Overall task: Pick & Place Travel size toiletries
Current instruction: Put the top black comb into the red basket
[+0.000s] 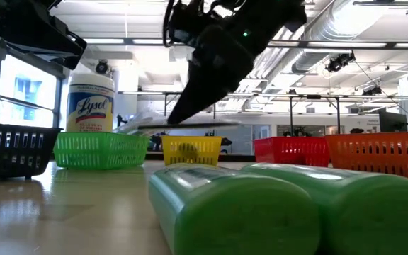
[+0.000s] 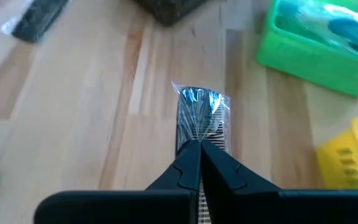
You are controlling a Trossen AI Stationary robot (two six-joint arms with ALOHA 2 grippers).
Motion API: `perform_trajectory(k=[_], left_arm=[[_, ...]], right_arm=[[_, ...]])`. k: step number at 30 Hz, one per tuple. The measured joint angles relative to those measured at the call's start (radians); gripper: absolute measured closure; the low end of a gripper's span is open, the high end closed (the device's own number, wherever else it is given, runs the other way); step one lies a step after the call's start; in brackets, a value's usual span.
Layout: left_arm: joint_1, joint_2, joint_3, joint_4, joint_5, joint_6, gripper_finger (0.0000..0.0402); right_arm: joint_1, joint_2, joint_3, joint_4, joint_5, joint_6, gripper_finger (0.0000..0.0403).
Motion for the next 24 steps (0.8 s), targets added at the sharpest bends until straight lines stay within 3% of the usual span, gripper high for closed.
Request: perform_trajectory(k=[4,7,14,19,24], left_arm=[[0.000,0.000,0.000,-0.005,0.000,0.000,0.0402],[0.000,0.000,0.000,-0.005,0.000,0.000,0.0401],[0.000,0.000,0.000,0.001,-0.001,0.000,0.0401],[0.000,0.000,0.000,0.000,-0.002,0.001,0.0402],[0.000,0.000,0.000,-0.001,-0.003,0.000,0.0402]], right_arm=[[0.002,-0.032,0.001,-0.023,0.015,0.006,0.0400],[0.019,-0.084,-0.010,-0.050,0.092,-0.011,0.0400],[0.064,-0.292,-0.082,-0.005,0.124,-0.050,0.0400],[0.076,-0.489,-0.210,0.057,0.133,-0.027,0.0400],[0.070,-0.666,-0.378,0.118,0.221,0.045,0.0400]])
